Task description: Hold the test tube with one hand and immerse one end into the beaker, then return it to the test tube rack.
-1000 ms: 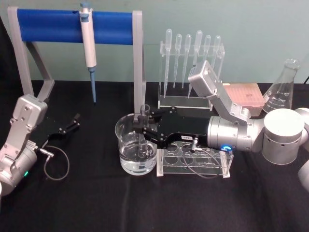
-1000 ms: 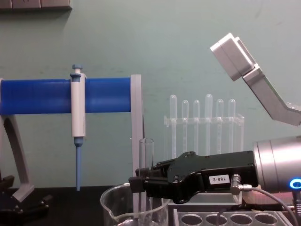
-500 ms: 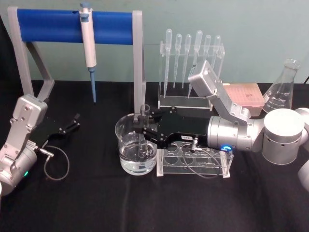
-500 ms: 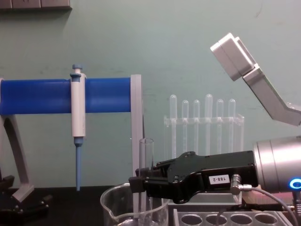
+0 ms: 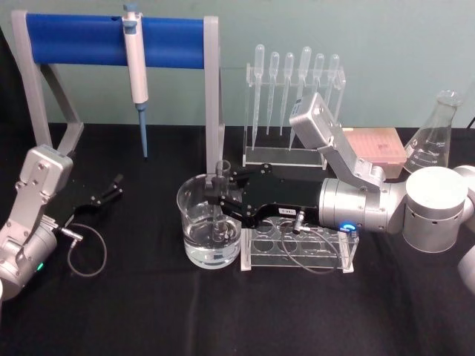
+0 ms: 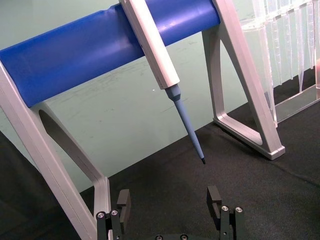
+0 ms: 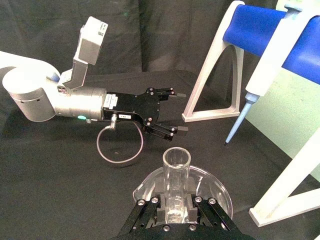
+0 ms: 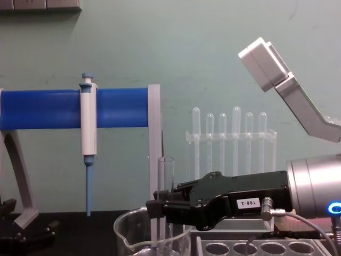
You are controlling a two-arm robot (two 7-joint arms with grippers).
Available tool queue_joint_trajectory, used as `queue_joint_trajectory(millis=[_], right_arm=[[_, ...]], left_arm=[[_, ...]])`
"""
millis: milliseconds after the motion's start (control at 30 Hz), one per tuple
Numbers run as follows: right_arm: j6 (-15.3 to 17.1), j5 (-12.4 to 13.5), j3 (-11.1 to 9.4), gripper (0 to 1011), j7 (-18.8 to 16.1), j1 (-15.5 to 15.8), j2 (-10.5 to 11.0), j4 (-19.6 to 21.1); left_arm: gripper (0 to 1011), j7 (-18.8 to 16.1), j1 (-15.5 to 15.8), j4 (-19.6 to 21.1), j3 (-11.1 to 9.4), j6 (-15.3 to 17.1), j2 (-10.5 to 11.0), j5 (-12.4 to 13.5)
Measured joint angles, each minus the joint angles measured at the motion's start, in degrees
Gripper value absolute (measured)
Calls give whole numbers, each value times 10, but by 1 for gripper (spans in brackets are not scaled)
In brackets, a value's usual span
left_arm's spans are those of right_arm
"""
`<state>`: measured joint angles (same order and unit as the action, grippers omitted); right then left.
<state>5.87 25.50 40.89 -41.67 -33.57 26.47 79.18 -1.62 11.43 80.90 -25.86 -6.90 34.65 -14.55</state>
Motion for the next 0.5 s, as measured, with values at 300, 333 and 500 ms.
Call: queue_joint_trajectory(millis=[300,333,500], right_arm=[[0,0,0,224,0,0,0,0],[0,0,0,224,0,0,0,0],[0,0,0,224,0,0,0,0]], left_arm=[[1000,0,0,0,0,0,0,0],[1000,0,0,0,0,0,0,0],[1000,0,0,0,0,0,0,0]])
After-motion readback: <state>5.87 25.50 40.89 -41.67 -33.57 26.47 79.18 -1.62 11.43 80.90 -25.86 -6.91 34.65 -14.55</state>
